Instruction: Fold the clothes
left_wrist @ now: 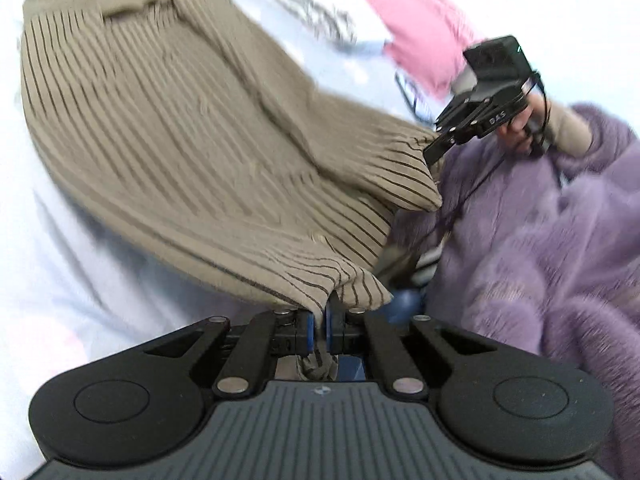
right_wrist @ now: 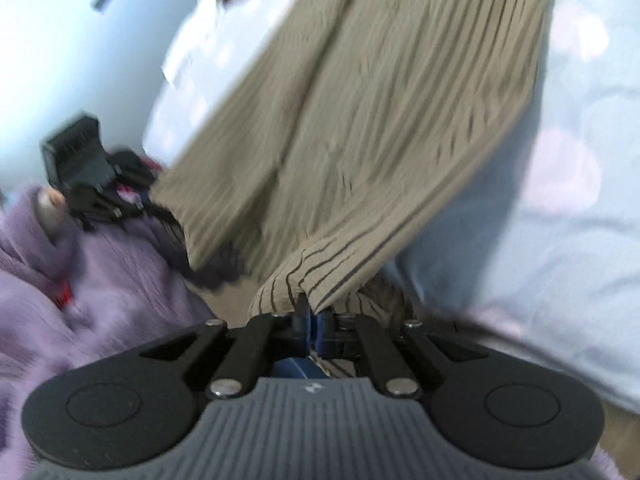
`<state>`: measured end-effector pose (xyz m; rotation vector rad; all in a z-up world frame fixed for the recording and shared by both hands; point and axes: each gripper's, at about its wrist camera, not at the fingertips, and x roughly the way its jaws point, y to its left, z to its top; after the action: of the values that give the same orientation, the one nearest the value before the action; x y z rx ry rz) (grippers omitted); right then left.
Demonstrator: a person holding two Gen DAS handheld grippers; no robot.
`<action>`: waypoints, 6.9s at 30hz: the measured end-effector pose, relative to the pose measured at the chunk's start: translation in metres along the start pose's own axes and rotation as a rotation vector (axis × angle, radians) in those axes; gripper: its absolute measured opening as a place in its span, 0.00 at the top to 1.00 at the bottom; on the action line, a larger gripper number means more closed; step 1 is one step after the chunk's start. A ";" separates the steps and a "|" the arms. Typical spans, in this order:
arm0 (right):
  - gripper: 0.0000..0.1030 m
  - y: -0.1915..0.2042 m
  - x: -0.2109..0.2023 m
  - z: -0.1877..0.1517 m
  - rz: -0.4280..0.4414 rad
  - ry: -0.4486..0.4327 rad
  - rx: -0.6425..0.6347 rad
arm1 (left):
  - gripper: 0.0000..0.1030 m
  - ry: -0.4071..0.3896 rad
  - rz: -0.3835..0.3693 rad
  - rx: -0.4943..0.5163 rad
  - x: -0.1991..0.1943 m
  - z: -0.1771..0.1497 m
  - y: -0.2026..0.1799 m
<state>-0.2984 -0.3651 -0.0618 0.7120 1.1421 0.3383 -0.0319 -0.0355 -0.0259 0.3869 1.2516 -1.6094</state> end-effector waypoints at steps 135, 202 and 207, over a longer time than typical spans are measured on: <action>0.75 0.006 0.060 0.136 -0.546 -0.315 -0.358 | 0.75 -0.227 0.518 0.005 0.089 0.122 0.070; 1.00 -0.055 0.008 0.221 -0.818 -0.385 -0.383 | 1.00 -0.224 0.850 0.014 0.048 0.160 0.151; 1.00 -0.060 0.004 0.233 -0.827 -0.427 -0.320 | 1.00 -0.284 0.897 -0.029 0.040 0.167 0.160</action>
<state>-0.0903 -0.4862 -0.0506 -0.0122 0.8546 -0.3200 0.1383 -0.1902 -0.0720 0.5741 0.7105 -0.8327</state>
